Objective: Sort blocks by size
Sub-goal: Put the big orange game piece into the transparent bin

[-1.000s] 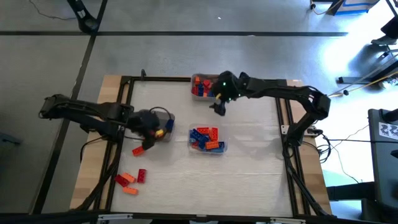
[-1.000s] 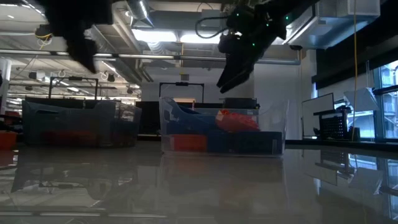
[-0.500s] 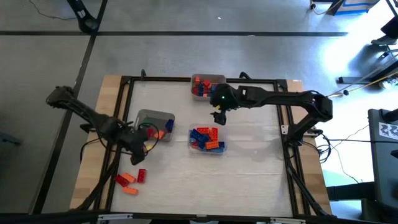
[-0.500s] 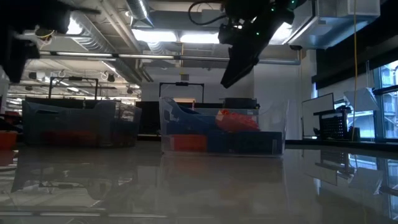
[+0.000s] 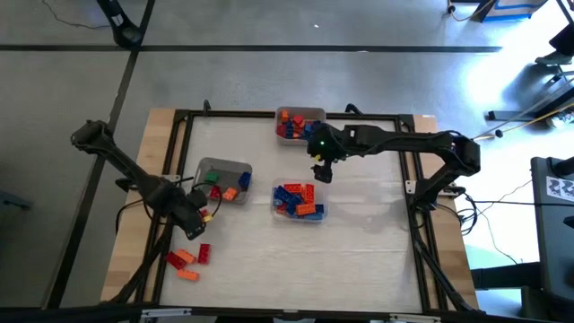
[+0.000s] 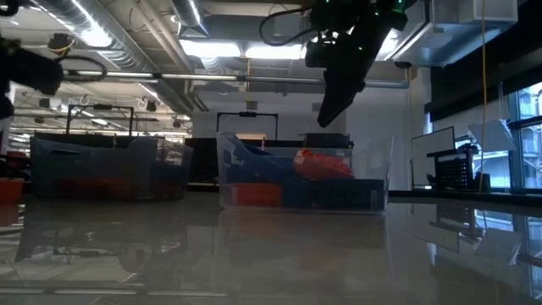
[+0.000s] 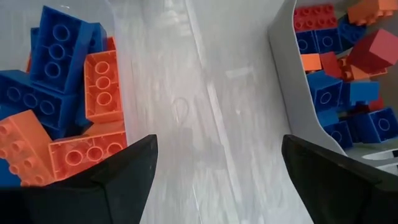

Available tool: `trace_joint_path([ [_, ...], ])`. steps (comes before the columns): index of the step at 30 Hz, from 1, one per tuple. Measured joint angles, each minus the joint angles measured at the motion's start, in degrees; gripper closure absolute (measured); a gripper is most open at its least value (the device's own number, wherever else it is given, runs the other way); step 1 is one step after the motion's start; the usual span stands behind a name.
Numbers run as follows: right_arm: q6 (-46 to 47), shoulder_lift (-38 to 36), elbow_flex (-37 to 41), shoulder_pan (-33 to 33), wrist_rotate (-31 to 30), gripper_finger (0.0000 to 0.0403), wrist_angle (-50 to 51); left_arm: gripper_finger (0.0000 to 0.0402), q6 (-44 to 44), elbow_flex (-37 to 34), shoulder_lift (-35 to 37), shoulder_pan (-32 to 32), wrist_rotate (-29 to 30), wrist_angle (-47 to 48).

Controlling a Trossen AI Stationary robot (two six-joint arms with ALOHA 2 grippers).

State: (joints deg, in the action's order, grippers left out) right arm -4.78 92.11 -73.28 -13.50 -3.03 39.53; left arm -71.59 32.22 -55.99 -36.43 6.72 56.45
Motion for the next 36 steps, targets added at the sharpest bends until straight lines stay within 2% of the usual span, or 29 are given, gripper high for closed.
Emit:
trace_joint_path([
  [7, 0.0, 0.0, 0.0, 0.0, 0.0, 0.0062, -0.7, 0.0155, 1.7, -4.0, 0.0, 0.0, 0.0, -3.3],
  [18, 0.0, 0.0, 0.0, 0.0, 0.0, 0.0062, -1.1, 0.0159, 2.4, -7.7, -4.7, 0.1, 0.0, -7.5],
  [21, 0.0, 0.0, 0.0, 0.0, 0.0, 0.0062, -1.4, 0.0183, 3.2, -7.7, -5.2, 0.1, 0.0, -8.2],
  [28, 0.3, 0.0, 0.0, 0.0, 0.0, 0.0062, 0.6, 0.0275, 4.5, -7.4, -5.3, 0.1, -0.2, -9.0],
  [32, 2.3, -0.9, 0.0, 0.0, 2.9, 0.0062, 5.4, 0.0280, 7.4, -4.1, -5.4, 0.1, -0.6, -9.3],
  [36, 3.3, -3.1, 0.0, 1.1, 5.2, 0.0062, 6.0, 0.0278, 10.9, 1.8, -5.3, 0.9, 0.2, -8.9],
])
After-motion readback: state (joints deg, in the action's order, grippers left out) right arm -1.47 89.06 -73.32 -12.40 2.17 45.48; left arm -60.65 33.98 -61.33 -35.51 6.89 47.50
